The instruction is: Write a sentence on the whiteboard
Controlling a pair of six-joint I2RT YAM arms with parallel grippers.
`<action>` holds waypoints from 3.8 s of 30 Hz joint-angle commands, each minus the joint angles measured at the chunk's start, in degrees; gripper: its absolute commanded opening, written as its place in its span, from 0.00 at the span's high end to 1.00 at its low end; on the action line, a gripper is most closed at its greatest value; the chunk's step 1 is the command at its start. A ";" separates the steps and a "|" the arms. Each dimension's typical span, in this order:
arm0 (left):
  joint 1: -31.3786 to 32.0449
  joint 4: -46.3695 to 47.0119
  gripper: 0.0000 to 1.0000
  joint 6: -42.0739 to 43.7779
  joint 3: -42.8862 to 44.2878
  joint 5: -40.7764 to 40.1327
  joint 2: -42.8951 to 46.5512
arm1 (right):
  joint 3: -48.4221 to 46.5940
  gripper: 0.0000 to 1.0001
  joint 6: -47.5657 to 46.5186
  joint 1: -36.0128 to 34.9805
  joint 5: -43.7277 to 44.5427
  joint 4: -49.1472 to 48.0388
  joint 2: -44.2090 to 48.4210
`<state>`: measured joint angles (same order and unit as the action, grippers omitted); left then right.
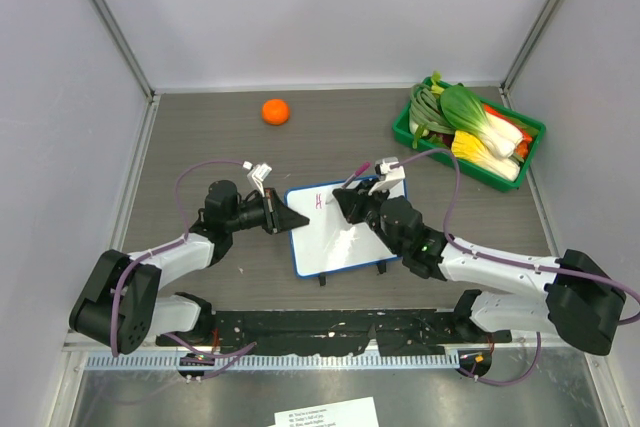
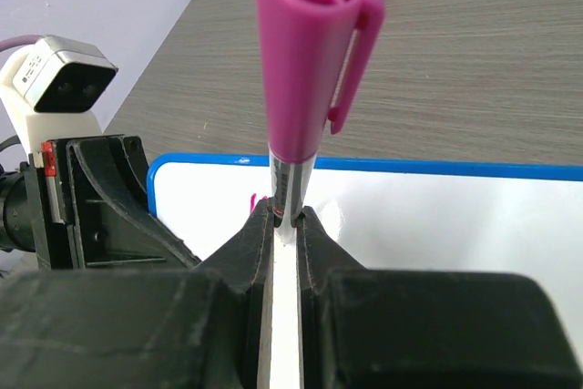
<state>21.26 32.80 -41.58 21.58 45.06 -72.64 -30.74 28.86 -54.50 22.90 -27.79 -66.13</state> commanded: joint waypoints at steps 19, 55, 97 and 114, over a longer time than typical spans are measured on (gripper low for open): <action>-0.51 -7.40 1.00 9.15 -1.11 -8.14 -1.80 | -1.78 0.99 0.67 0.80 -0.21 -4.03 -2.07; -0.43 -7.48 1.00 9.06 -1.11 -8.14 -1.89 | -0.90 0.99 0.93 1.06 4.18 -0.51 0.48; -0.43 -7.40 1.00 9.15 -1.11 -8.06 -1.89 | 0.16 0.99 2.95 2.38 2.68 -2.97 -0.58; -0.43 -7.40 1.00 9.15 -1.10 -7.97 -1.80 | 2.79 0.99 4.19 2.56 0.92 -0.95 1.00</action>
<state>21.26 32.73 -41.60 21.58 45.08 -72.75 -29.26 32.27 -52.25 23.66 -29.54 -66.11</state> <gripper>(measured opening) 0.109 0.130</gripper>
